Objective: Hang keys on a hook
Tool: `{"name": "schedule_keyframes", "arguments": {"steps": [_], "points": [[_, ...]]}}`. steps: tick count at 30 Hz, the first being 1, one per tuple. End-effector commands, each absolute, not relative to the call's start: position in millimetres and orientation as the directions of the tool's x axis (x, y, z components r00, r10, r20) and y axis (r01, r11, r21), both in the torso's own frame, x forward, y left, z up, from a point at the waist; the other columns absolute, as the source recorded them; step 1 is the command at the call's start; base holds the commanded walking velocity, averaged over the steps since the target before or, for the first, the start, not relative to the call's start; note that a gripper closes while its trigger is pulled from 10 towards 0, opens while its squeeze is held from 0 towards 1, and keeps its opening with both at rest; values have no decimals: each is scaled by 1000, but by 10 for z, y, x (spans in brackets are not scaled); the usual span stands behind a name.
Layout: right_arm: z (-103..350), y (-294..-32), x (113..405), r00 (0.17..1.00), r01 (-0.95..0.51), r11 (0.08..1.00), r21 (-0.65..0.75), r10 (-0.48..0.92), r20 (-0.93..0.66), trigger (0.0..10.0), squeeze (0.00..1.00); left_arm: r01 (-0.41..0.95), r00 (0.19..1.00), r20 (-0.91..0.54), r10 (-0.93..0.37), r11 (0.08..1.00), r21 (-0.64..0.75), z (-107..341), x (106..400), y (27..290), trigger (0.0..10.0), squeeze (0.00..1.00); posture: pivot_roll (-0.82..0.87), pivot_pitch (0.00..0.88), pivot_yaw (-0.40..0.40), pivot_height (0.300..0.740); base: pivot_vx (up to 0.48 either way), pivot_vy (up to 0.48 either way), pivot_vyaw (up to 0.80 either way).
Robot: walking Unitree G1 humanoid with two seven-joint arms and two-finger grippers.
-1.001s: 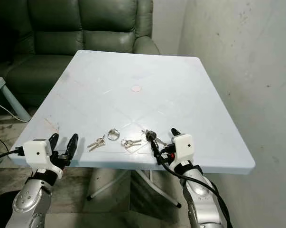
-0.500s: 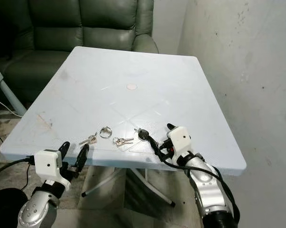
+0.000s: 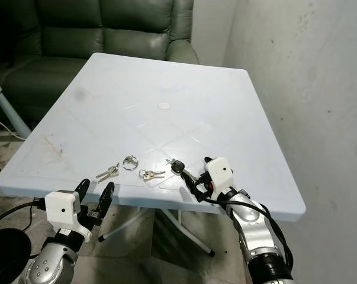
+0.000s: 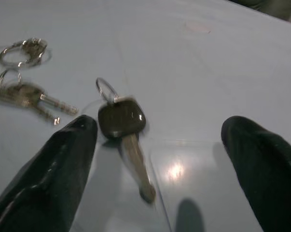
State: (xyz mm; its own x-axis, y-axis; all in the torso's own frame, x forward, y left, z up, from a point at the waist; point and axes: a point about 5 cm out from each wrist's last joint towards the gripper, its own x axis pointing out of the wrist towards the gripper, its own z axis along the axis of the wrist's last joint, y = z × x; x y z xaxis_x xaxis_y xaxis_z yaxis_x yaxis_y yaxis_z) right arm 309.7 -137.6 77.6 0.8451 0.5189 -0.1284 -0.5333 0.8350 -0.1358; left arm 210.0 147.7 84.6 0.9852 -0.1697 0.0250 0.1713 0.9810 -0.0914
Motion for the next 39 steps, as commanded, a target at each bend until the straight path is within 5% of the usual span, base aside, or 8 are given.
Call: {"name": "schedule_keyframes", "arguments": {"steps": [1, 19, 28, 29, 30, 36, 37, 39], "points": [[835, -1267, 3126, 834, -551, 818, -161, 542, -101, 10000, 0, 170, 985, 25, -169, 982, -84, 875, 2086, 1465, 10000, 0, -22, 41, -88, 728, 0, 0, 0], [853, -1021, 3174, 895, -447, 870, -208, 432, -113, 10000, 0, 172, 985, 25, -170, 982, -84, 909, 2122, 1439, 10000, 0, -31, 66, -82, 728, 0, 0, 0], [891, -884, 3163, 883, -467, 845, -259, 463, -82, 6000, 0, 167, 986, 16, -166, 982, -90, 908, 2099, 1427, 10000, 0, -27, 83, -83, 728, 0, 0, 0], [891, -884, 3163, 883, -467, 845, -259, 463, -82, 6000, 0, 167, 986, 16, -166, 982, -90, 908, 2099, 1427, 10000, 0, -27, 83, -83, 728, 0, 0, 0], [909, -862, 3170, 880, -471, 843, -259, 469, -74, 9255, 0, 166, 986, 15, -166, 982, -91, 908, 2098, 1424, 10000, 0, -26, 86, -84, 728, 0, 0, 0], [923, -845, 3181, 880, -472, 845, -253, 470, -70, 9255, 0, 166, 986, 14, -165, 982, -91, 911, 2096, 1421, 10000, 0, -26, 86, -84, 728, 0, 0, 0], [938, -816, 3189, 877, -476, 842, -254, 476, -67, 4118, 0, 163, 987, 14, -162, 982, -92, 911, 2087, 1415, 10000, 0, -16, 94, -92, 728, 0, 0, 0], [965, -771, 3200, 873, -482, 833, -273, 485, -60, 1451, 0, 157, 988, 12, -157, 983, -93, 910, 2076, 1409, 10000, 0, -14, 95, -93, 728, 0, 0, 0]]}}
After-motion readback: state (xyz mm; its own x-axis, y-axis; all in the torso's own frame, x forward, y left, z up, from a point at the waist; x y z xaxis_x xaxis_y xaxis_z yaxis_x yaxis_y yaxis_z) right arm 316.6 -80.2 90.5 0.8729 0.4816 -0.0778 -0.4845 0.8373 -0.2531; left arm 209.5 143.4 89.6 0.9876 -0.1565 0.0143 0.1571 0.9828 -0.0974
